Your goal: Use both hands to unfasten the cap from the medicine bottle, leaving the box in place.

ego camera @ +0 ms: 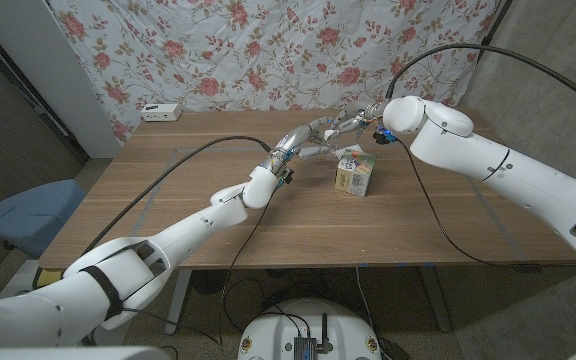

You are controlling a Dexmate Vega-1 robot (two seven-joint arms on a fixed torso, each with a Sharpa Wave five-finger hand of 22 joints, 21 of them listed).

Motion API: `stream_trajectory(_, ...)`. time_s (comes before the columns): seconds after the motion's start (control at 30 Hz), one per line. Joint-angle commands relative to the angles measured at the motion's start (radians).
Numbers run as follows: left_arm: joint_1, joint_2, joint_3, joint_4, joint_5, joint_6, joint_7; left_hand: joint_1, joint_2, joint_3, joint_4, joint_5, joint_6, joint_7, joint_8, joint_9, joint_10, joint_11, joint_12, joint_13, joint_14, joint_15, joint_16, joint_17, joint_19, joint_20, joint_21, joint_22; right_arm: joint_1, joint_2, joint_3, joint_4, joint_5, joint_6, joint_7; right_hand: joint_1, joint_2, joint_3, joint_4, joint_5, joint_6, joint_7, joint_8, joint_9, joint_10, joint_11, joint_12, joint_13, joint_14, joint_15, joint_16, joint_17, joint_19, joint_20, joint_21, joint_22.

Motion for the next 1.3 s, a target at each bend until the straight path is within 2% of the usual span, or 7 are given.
stream_trajectory(0.03, 0.013, 0.008, -0.006, -0.024, 0.006, 0.016, -0.004, 0.003, 0.009, 0.01, 0.002, 0.006, -0.001, 0.0, 0.002, 0.003, 0.065, -0.057, 0.004, 0.006, 0.001, -0.049, 0.001, 0.001, -0.001, -0.003, 0.0, 0.003, -0.03, -0.013, 0.02, -0.02, 0.026, -0.001, -0.041, -0.018, -0.006, -0.01, 0.005, 0.0, 0.018, 0.012, 0.01, 0.003, 0.01, 0.011, 0.008, 0.004, 0.016, -0.002, 0.006, 0.0, 0.012, -0.003, 0.005, 0.003)
stream_trajectory(0.23, 0.017, 0.01, -0.009, -0.029, 0.006, 0.017, -0.005, 0.003, 0.008, 0.011, 0.001, 0.006, -0.001, 0.001, 0.002, 0.003, 0.064, -0.058, 0.004, 0.006, 0.001, -0.047, 0.001, 0.001, -0.002, -0.003, 0.0, 0.003, -0.031, -0.008, 0.007, -0.025, 0.011, -0.013, -0.062, -0.041, -0.012, -0.02, 0.009, 0.002, 0.047, 0.029, 0.022, 0.007, 0.021, 0.015, 0.011, 0.004, 0.026, -0.003, 0.008, -0.002, 0.017, -0.005, 0.006, 0.003)
stream_trajectory(0.43, 0.02, 0.013, -0.012, -0.035, 0.006, 0.021, -0.007, 0.003, 0.008, 0.012, 0.001, 0.006, -0.001, 0.0, 0.002, 0.003, 0.064, -0.058, 0.004, 0.006, 0.0, -0.048, 0.001, 0.001, -0.001, -0.003, 0.0, 0.003, -0.027, 0.0, -0.011, -0.03, -0.013, -0.044, -0.08, -0.044, -0.014, -0.019, 0.003, 0.005, 0.085, 0.034, 0.039, 0.013, 0.03, 0.015, 0.012, 0.004, 0.046, -0.007, 0.013, -0.006, 0.026, -0.012, 0.009, 0.003)
stream_trajectory(1.3, 0.018, 0.009, -0.011, -0.034, 0.005, 0.024, -0.011, 0.0, 0.008, 0.015, 0.002, 0.005, 0.001, 0.0, 0.003, 0.003, 0.065, -0.057, 0.004, 0.006, 0.002, -0.048, 0.001, 0.001, 0.0, -0.003, 0.0, 0.003, -0.017, 0.012, -0.049, -0.035, -0.053, -0.081, -0.106, -0.032, -0.015, -0.007, -0.019, 0.01, 0.154, 0.021, 0.081, 0.032, 0.06, 0.012, 0.016, 0.005, 0.076, -0.025, 0.019, -0.009, 0.042, -0.022, 0.01, 0.003)
